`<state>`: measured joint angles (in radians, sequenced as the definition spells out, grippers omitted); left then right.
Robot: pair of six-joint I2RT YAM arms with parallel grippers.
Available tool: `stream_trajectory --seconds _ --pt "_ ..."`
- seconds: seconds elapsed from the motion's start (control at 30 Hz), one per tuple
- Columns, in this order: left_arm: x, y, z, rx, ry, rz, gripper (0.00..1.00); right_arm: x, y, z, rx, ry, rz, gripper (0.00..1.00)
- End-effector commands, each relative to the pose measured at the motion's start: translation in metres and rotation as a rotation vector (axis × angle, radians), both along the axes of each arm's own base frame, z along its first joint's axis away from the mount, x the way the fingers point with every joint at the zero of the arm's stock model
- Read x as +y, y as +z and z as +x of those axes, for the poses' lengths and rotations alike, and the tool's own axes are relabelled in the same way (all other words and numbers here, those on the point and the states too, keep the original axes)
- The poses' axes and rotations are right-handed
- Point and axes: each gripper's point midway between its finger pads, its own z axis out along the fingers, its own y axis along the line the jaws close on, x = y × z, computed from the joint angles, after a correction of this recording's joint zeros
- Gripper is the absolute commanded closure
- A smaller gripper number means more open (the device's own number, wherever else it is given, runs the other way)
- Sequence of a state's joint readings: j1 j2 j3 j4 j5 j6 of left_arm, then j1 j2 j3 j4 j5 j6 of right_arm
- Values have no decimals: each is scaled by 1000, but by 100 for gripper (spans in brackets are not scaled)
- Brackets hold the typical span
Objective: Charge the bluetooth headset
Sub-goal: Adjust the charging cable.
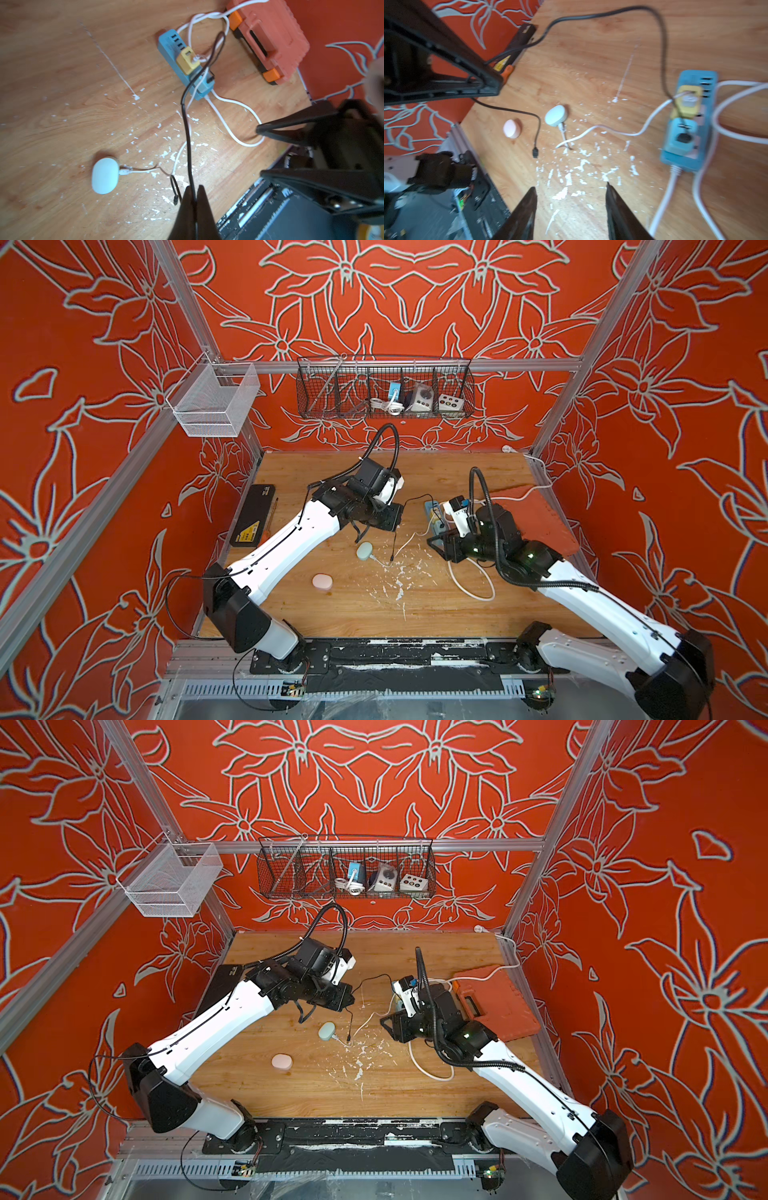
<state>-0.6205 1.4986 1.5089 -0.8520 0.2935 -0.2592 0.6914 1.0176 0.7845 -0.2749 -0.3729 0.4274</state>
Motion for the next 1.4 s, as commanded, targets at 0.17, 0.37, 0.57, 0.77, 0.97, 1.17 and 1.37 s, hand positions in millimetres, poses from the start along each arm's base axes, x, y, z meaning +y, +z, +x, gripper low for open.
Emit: stream_trajectory --seconds 0.17,0.37,0.57,0.77,0.97,1.17,1.37 --pt "-23 20 -54 147 -214 -214 100 34 14 -27 -90 177 117 43" --pt "-28 28 -66 160 -275 -280 100 46 17 -31 -97 233 145 42" --pt "-33 36 -68 150 -310 -315 100 55 13 -41 -78 292 150 45" --pt "-35 40 -69 144 -323 -337 100 62 13 -49 -74 340 168 44" --pt "-33 38 -66 139 -311 -327 100 62 14 -50 -75 337 167 74" --pt "-26 32 -56 119 -260 -294 100 57 19 -51 -96 319 175 100" --pt "-12 36 -43 39 -171 -264 49 48 19 -40 -88 224 149 100"
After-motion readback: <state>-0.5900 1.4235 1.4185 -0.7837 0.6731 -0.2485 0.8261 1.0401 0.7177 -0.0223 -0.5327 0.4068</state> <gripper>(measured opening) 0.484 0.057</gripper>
